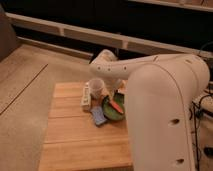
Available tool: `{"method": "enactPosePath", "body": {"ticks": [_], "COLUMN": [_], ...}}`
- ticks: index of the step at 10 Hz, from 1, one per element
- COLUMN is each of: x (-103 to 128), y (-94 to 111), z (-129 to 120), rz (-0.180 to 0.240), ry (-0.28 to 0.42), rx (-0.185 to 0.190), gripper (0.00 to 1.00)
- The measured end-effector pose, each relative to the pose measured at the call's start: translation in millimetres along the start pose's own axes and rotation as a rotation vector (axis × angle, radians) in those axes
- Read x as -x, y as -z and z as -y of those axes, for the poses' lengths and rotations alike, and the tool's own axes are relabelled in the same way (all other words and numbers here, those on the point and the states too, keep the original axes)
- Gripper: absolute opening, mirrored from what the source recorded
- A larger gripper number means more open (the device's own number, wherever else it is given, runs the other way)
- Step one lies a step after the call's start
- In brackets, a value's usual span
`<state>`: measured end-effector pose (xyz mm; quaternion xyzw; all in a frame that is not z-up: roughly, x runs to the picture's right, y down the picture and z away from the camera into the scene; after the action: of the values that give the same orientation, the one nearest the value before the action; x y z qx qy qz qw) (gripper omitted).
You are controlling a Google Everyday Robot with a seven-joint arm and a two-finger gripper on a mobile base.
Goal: Knock the eraser over
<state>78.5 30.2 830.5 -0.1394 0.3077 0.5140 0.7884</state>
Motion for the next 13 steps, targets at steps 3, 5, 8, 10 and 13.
{"method": "enactPosePath", "body": {"ticks": [3, 5, 8, 10, 13], "x": [37, 44, 47, 44, 46], "y": [3, 5, 7, 6, 3], "z": [-2, 12, 12, 16, 31], "rz": [0.134, 0.184, 0.198, 0.193, 0.217], "ry": [0.031, 0.030, 0.031, 0.026, -0.017], "rx": [0.144, 0.182, 0.190, 0.180, 0.151], "gripper": [0.65, 0.65, 0.65, 0.65, 0.65]}}
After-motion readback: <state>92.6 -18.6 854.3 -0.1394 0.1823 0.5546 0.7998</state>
